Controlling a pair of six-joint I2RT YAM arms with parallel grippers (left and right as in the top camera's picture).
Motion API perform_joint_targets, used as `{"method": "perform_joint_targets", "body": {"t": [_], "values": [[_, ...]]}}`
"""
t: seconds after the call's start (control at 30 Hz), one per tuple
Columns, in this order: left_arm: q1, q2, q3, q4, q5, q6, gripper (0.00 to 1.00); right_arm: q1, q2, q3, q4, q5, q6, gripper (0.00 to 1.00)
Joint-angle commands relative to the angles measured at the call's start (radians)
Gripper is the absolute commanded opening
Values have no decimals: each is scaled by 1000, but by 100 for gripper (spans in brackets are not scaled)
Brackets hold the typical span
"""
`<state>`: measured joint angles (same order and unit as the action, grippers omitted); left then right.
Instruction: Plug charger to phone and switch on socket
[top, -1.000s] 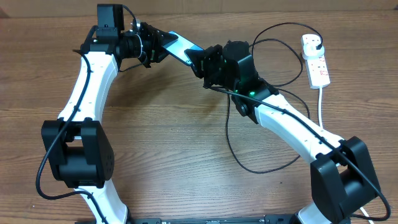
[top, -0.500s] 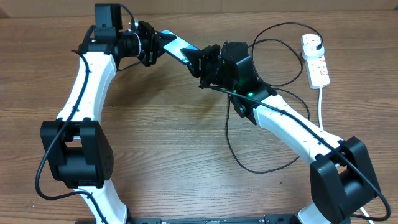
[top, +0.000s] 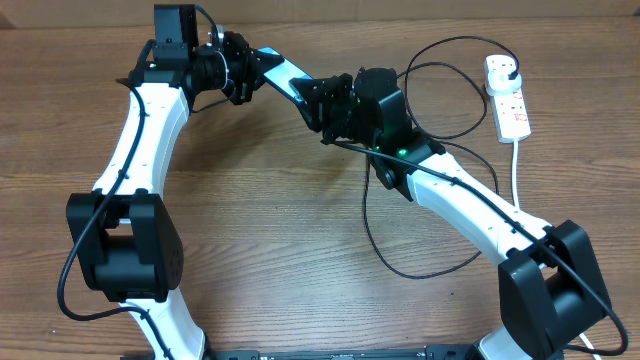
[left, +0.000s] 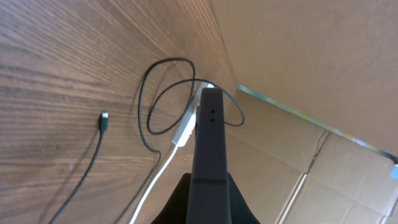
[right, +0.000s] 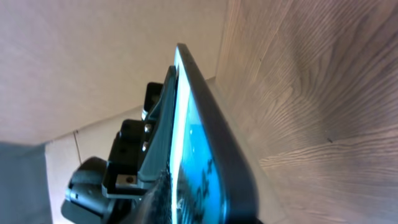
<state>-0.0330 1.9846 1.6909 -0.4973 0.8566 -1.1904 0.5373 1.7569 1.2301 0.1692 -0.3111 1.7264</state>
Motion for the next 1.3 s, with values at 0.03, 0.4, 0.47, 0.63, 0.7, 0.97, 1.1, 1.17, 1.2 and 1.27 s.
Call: {"method": "perform_joint_targets", "body": {"t": [0.03,0.4,0.47,0.63,0.7,0.97,1.1,1.17,1.2,1.27], "values": [[-6,1,12,12,0,86,4,4,-34,22,5,4,-114,40],[40,1,12,5,32,150,4,-34,-34,22,-83,98,-481,93],[62,1,12,-1,59,180,4,-63,-34,22,-155,109,-588,100],[106,1,12,-17,159,252,4,-146,-34,22,-343,109,-801,100],[113,1,12,-25,222,301,4,-185,-34,22,-423,108,-824,100],[112,1,12,-173,400,385,5,-246,-34,22,-615,26,-1242,78],[112,1,12,-235,481,447,5,-236,-34,23,-689,30,-1300,71],[112,1,12,-277,480,446,4,-235,-33,33,-718,33,-1312,67],[113,1,12,-290,480,443,4,-235,-32,44,-736,42,-1313,66],[115,1,12,-296,507,426,4,-235,-29,85,-784,65,-1318,64]]}}
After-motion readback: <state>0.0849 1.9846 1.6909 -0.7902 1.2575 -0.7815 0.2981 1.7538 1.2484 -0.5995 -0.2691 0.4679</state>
